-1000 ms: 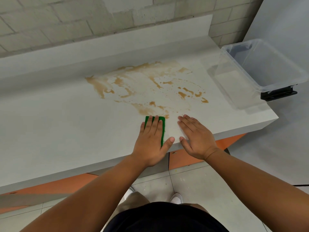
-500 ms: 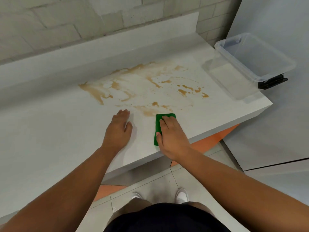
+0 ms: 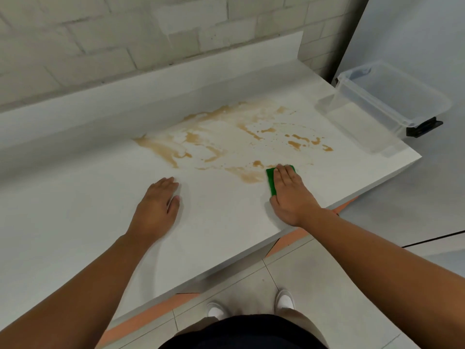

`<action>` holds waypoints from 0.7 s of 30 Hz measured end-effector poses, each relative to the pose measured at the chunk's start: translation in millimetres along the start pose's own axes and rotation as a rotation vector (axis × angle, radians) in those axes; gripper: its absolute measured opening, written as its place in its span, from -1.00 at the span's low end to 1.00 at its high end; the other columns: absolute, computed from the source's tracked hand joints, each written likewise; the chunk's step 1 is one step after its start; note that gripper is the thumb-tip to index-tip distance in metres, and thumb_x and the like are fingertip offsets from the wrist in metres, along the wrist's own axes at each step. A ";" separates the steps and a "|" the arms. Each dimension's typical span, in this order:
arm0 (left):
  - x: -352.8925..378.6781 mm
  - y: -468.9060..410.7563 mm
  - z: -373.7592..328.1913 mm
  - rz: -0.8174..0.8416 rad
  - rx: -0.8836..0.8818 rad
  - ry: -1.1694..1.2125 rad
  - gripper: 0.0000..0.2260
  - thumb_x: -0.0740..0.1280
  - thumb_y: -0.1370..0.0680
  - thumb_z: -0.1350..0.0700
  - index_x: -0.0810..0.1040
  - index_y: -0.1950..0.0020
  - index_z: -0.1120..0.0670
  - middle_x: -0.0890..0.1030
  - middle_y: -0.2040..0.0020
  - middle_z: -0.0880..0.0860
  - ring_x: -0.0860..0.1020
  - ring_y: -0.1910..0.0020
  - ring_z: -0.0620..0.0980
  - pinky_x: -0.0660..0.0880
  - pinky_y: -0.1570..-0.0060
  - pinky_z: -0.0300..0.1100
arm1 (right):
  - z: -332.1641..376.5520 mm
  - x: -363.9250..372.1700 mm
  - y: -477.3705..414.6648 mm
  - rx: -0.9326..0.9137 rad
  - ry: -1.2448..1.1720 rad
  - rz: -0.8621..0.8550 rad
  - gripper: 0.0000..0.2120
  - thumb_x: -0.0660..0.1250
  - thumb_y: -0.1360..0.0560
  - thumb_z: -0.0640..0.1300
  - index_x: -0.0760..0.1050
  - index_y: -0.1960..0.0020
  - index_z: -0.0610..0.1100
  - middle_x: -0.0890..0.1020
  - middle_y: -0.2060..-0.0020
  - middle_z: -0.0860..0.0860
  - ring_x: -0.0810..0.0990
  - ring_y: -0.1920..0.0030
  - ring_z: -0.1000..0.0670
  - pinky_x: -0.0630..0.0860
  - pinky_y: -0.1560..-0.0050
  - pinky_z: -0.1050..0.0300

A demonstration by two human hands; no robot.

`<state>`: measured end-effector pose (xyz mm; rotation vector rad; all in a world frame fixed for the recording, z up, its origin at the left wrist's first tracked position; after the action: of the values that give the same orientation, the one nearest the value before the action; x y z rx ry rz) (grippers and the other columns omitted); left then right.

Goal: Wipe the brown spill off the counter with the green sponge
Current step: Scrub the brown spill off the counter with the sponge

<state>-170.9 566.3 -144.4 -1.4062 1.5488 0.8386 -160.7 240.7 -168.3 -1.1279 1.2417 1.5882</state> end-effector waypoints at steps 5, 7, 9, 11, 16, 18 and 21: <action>-11.0 -5.3 27.3 -0.016 -0.012 0.006 -0.63 0.20 -0.65 0.08 0.43 -0.46 0.10 0.38 -0.50 0.03 0.25 -0.53 0.00 0.15 -0.49 -0.12 | 33.5 -5.1 -21.8 -0.018 -0.046 -0.061 -0.38 -0.06 -0.64 0.02 -0.19 -0.58 -0.23 -0.17 -0.58 -0.13 -0.26 -0.56 -0.11 -0.24 -0.54 -0.03; -14.0 -7.5 37.5 -0.023 -0.013 0.010 -0.63 0.20 -0.65 0.09 0.45 -0.45 0.10 0.39 -0.49 0.04 0.26 -0.52 0.01 0.18 -0.50 -0.06 | 45.5 -2.2 -23.2 -0.087 -0.083 -0.077 -0.41 -0.07 -0.65 0.01 -0.15 -0.58 -0.21 -0.14 -0.58 -0.10 -0.24 -0.56 -0.08 -0.25 -0.54 0.01; -15.6 -9.2 46.8 -0.022 -0.006 0.010 -0.64 0.20 -0.65 0.09 0.46 -0.44 0.10 0.40 -0.49 0.03 0.27 -0.51 0.00 0.20 -0.50 -0.04 | 43.1 -4.8 -17.5 -0.169 -0.176 -0.087 -0.44 -0.04 -0.65 -0.01 -0.04 -0.59 -0.17 -0.05 -0.59 -0.07 -0.18 -0.57 -0.03 -0.23 -0.53 0.09; -16.3 -9.2 53.1 -0.017 0.019 0.011 -0.66 0.21 -0.65 0.09 0.48 -0.42 0.09 0.41 -0.48 0.02 0.28 -0.51 -0.01 0.23 -0.49 -0.02 | 28.7 -10.3 -8.6 -0.194 -0.225 -0.104 -0.44 -0.03 -0.63 0.04 0.06 -0.58 -0.12 0.05 -0.58 -0.01 -0.10 -0.57 0.01 -0.14 -0.53 0.12; -16.0 -7.5 53.9 -0.032 0.051 0.016 -0.61 0.15 -0.65 -0.01 0.49 -0.40 0.12 0.42 -0.47 0.02 0.28 -0.50 0.00 0.24 -0.47 -0.04 | 6.5 -15.7 -23.5 -0.032 -0.076 -0.106 -0.45 -0.08 -0.67 -0.02 -0.06 -0.58 -0.22 -0.02 -0.58 -0.10 -0.11 -0.57 -0.07 -0.12 -0.54 0.07; -16.3 -8.7 53.4 -0.039 0.050 0.013 -0.58 0.12 -0.64 -0.04 0.50 -0.40 0.11 0.43 -0.47 0.02 0.28 -0.50 -0.01 0.21 -0.47 -0.09 | 12.0 -17.3 -40.8 0.048 -0.031 -0.099 -0.44 -0.06 -0.66 -0.05 -0.09 -0.57 -0.27 -0.04 -0.58 -0.16 -0.12 -0.57 -0.14 -0.12 -0.55 -0.01; -17.7 -9.4 55.3 -0.053 0.043 0.014 -0.59 0.11 -0.63 -0.04 0.50 -0.39 0.10 0.44 -0.46 0.01 0.29 -0.49 -0.02 0.22 -0.47 -0.10 | 32.8 -15.6 -57.4 0.043 -0.012 -0.113 -0.43 -0.03 -0.64 -0.06 -0.06 -0.57 -0.28 -0.02 -0.57 -0.19 -0.10 -0.57 -0.18 -0.11 -0.55 -0.07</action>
<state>-153.1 622.0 -150.0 -1.4189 1.5241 0.7612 -107.4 282.6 -164.3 -1.1392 1.1779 1.4760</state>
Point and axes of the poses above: each hand's wrist, its own y-axis away from the middle knuckle, its own x-axis out of the palm, z = x × y, the point moved 9 cm from there along -y, towards the middle knuckle
